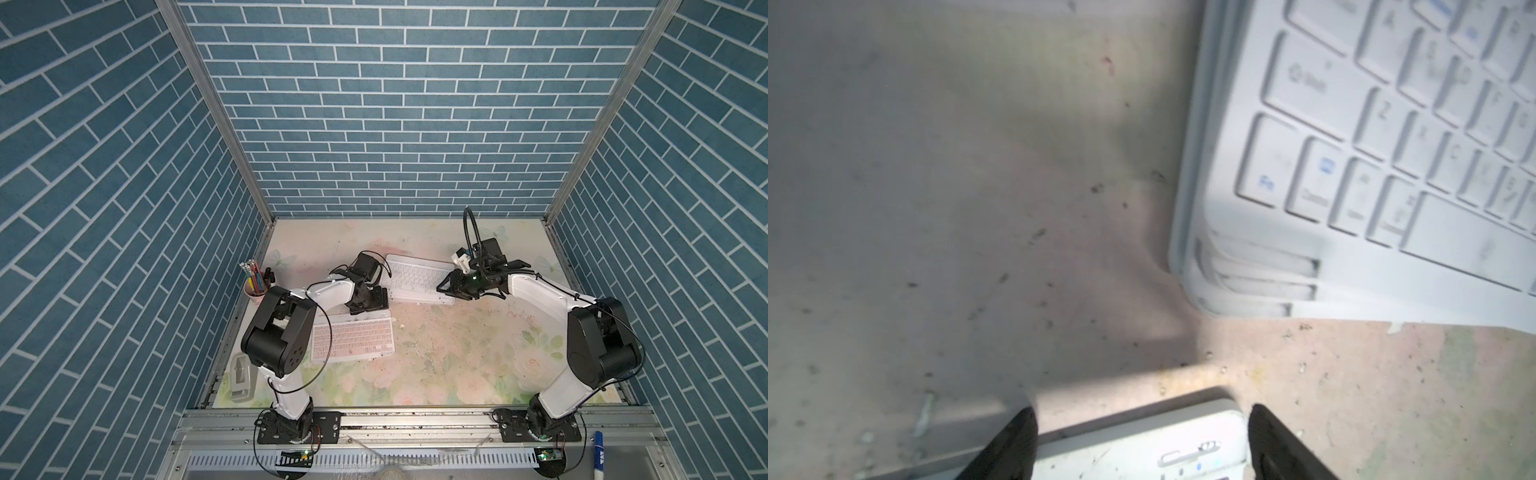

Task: Stack the numeric keypads
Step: Move the numeric keypad to the center of the board.

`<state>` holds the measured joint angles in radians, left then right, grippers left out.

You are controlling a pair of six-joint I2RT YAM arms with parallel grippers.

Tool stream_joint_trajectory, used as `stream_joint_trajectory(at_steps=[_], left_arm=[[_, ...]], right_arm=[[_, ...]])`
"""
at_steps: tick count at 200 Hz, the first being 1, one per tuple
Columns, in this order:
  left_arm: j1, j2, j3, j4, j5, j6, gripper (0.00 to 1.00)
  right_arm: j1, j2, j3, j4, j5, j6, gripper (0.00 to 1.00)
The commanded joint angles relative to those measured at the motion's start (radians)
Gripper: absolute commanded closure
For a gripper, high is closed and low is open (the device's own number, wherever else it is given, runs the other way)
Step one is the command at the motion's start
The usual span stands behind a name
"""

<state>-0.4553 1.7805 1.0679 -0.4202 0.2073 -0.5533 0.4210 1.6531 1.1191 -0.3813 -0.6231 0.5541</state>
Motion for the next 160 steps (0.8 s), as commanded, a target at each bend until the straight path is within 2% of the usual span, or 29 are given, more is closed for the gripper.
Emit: stream_joint_trajectory(at_steps=[1, 18, 43, 88, 121, 160], left_arm=[[-0.029, 0.036, -0.002, -0.001, 0.057, -0.037, 0.20], [-0.030, 0.010, -0.006, -0.007, 0.057, -0.045, 0.19], [-0.004, -0.089, -0.025, -0.104, -0.031, -0.027, 0.19], [0.150, -0.279, -0.122, -0.245, -0.159, -0.040, 0.16], [0.244, -0.305, -0.175, -0.298, -0.246, -0.037, 0.16], [0.309, -0.340, -0.232, -0.283, -0.331, -0.056, 0.14]], right_arm=[[0.008, -0.005, 0.017, -0.007, 0.018, 0.026, 0.58], [0.016, -0.013, 0.007, -0.012, 0.029, 0.025, 0.58], [0.032, -0.024, -0.009, -0.013, 0.037, 0.022, 0.58], [0.048, -0.007, -0.021, 0.022, 0.001, 0.029, 0.58], [0.048, 0.029, -0.001, 0.032, -0.042, 0.017, 0.58], [0.048, 0.078, 0.043, 0.016, -0.101, -0.011, 0.58]])
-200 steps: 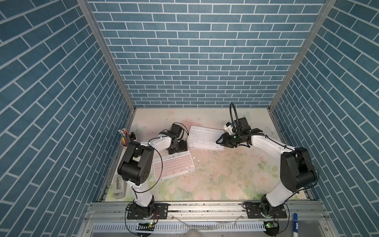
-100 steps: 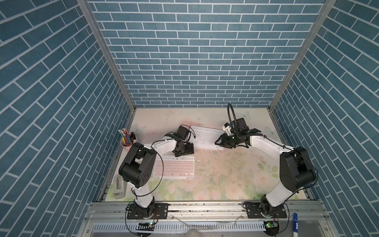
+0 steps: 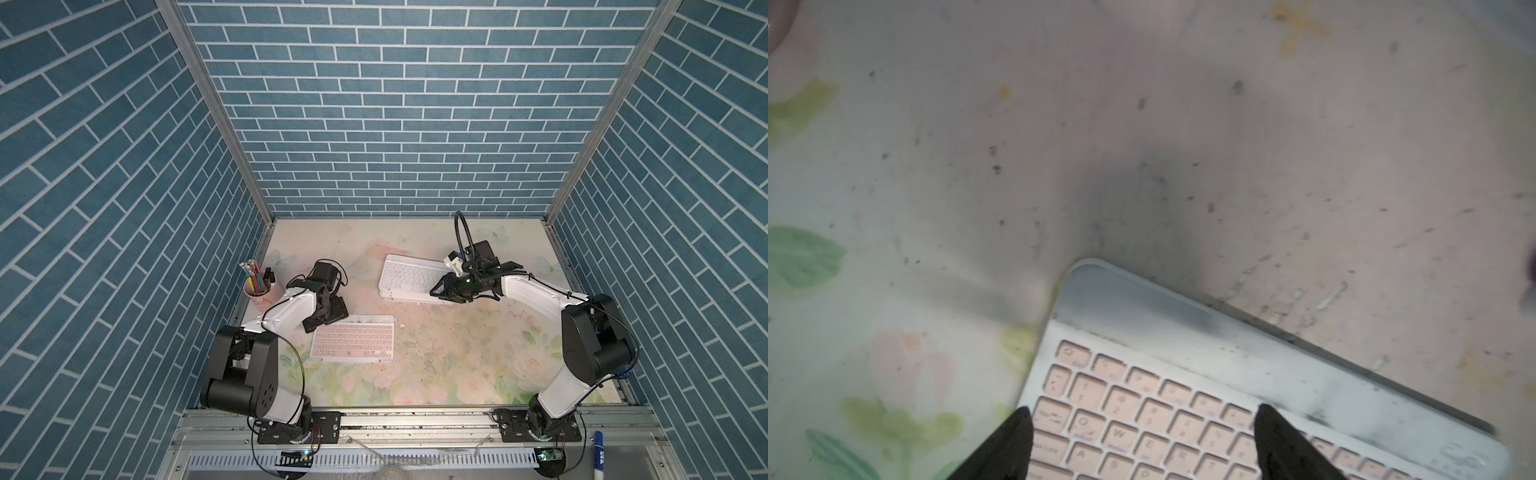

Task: Stack the numeric keypads
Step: Move the numeric keypad to the center of the board.

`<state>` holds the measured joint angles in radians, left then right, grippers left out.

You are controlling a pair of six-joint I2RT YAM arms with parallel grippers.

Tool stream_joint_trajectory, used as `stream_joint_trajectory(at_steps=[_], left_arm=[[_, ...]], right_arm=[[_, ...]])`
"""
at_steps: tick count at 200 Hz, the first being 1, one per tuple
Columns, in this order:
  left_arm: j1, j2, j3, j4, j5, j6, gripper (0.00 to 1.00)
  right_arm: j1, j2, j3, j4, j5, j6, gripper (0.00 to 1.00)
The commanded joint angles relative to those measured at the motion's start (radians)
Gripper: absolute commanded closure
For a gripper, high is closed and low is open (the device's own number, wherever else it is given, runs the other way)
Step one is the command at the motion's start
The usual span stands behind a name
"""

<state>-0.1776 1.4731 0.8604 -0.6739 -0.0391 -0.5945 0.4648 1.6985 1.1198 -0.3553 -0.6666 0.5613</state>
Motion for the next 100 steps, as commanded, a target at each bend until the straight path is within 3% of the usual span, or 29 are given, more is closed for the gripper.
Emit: stream_joint_trajectory(at_steps=[1, 35, 100], left_arm=[[0.032, -0.032, -0.025, -0.029, -0.087, -0.016, 0.14], [0.066, -0.033, -0.049, -0.011, -0.079, -0.005, 0.12], [0.066, 0.023, -0.116, 0.087, 0.103, 0.036, 0.13]], right_arm=[[0.005, 0.034, 0.042, -0.010, -0.058, -0.018, 0.58], [0.005, 0.053, 0.066, -0.040, -0.076, -0.045, 0.58], [0.005, 0.026, 0.041, -0.031, -0.077, -0.027, 0.58]])
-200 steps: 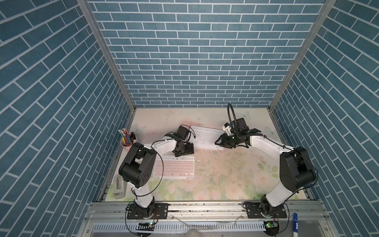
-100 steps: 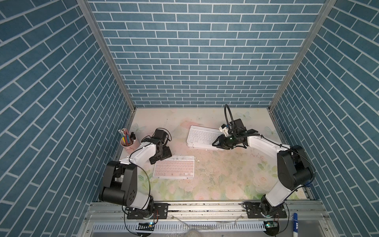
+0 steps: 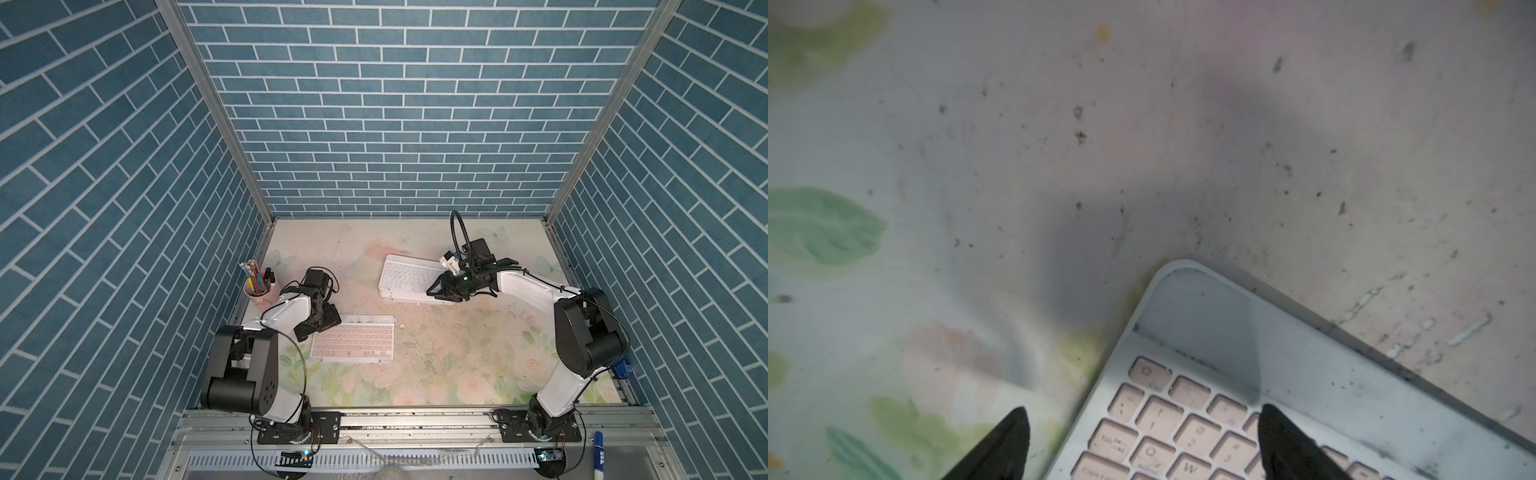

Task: Stack the numeric keypads
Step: Move the numeric keypad to the center of the board.

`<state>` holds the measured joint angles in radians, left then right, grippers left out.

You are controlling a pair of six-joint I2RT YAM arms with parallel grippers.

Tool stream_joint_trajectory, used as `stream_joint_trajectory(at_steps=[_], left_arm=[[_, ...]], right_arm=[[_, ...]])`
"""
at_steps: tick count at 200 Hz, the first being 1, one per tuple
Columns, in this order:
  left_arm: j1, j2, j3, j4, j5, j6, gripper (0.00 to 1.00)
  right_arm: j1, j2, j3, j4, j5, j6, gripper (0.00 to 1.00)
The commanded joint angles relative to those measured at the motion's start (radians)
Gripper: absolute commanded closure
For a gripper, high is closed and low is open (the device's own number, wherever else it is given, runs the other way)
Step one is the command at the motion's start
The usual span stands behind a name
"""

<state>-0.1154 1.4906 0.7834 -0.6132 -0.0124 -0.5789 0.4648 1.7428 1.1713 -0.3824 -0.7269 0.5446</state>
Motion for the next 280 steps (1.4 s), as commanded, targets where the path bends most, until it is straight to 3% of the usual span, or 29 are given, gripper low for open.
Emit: stream_joint_trajectory(at_steps=[1, 55, 116, 166, 280], left_arm=[[0.003, 0.004, -0.041, 0.028, 0.078, 0.021, 0.13], [-0.024, -0.053, -0.112, 0.024, 0.156, 0.010, 0.12], [-0.153, -0.110, -0.131, 0.035, 0.185, -0.064, 0.11], [-0.212, -0.064, -0.107, 0.084, 0.190, -0.085, 0.11], [-0.350, 0.050, -0.038, 0.147, 0.165, -0.102, 0.10]], right_arm=[[0.005, -0.019, -0.012, -0.003, -0.016, -0.010, 0.58], [0.005, -0.056, -0.043, 0.009, 0.003, 0.018, 0.58], [0.026, -0.091, -0.140, 0.043, 0.044, 0.059, 0.58], [0.104, -0.102, -0.204, 0.071, 0.109, 0.085, 0.59], [0.201, 0.004, -0.179, 0.123, 0.220, 0.095, 0.59]])
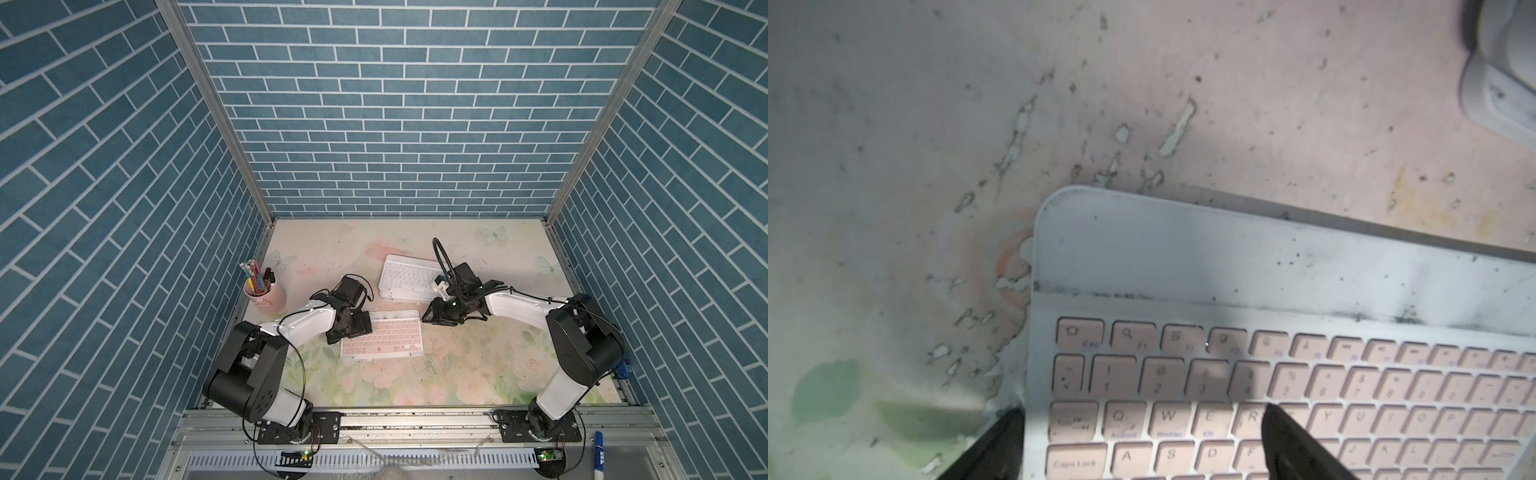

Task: Stack the numeric keypads
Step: Move the numeric keypad to the center of the board, then pick up the numeric keypad from the center of the board.

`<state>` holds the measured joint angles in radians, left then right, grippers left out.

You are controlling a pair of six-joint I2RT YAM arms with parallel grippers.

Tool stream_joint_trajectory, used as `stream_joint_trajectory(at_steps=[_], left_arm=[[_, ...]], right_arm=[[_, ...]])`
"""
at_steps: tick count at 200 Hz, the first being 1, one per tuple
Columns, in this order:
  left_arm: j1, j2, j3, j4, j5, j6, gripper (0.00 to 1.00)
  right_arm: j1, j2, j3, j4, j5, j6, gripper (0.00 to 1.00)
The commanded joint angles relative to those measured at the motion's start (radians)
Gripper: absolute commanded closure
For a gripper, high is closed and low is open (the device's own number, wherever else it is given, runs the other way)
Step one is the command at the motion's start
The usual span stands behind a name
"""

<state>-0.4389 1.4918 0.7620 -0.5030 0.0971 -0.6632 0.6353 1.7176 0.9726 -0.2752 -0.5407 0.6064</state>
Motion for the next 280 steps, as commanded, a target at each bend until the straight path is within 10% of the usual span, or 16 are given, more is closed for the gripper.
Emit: stream_joint_trajectory(at_steps=[1, 164, 280], left_arm=[[-0.027, 0.049, -0.017, 0.037, 0.056, -0.018, 0.10], [-0.167, 0.045, -0.061, 0.094, 0.083, -0.065, 0.10], [-0.218, 0.084, -0.044, 0.135, 0.105, -0.085, 0.10]], right_arm=[[0.030, 0.030, 0.019, 0.016, 0.034, 0.034, 0.59], [0.071, -0.086, -0.190, 0.112, 0.105, 0.181, 0.45], [0.087, -0.196, -0.331, 0.564, -0.125, 0.449, 0.47]])
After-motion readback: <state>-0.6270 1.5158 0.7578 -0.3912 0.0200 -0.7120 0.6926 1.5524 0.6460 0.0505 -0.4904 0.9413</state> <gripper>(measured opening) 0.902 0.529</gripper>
